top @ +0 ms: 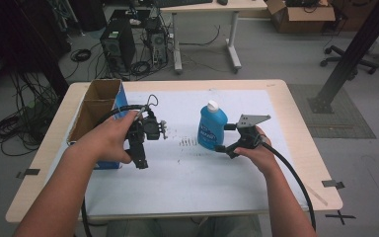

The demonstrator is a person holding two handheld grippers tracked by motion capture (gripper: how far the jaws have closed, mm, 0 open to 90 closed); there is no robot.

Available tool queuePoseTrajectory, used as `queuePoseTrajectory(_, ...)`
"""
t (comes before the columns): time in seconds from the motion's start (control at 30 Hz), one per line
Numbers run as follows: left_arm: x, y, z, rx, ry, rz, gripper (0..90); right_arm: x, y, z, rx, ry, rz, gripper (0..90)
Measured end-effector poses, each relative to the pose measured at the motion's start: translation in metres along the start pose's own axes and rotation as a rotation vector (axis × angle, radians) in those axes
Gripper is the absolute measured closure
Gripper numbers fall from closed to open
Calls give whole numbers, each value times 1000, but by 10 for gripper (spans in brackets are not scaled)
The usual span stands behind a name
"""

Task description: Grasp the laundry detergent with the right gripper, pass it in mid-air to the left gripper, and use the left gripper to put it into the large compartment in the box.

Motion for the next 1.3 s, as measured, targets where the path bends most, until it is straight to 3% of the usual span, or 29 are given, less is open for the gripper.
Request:
queuePoseTrajectory(0.43, 4, 0, 0, -4, -5, 11, 2, 1, 12, 0, 25, 18, 47, 2)
queuePoseTrajectory(0.97, 7, 1, -1, -7, -8, 22, 2, 1, 26, 7, 114, 59, 106, 4)
queuePoseTrajectory(1.3, 9, 3, -3, -4, -10, 17, 2, 0, 30, 9, 120, 59, 112, 7)
Point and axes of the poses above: each handheld gripper's, and its own axes: y roughly forward along the jaws, x roughly out of its underside, z roughly to its right, the point moved 5 cm from there along y, roughly forward along the jaws, and after that the axes turned 8 degrees about x, right-handed, at the moved point
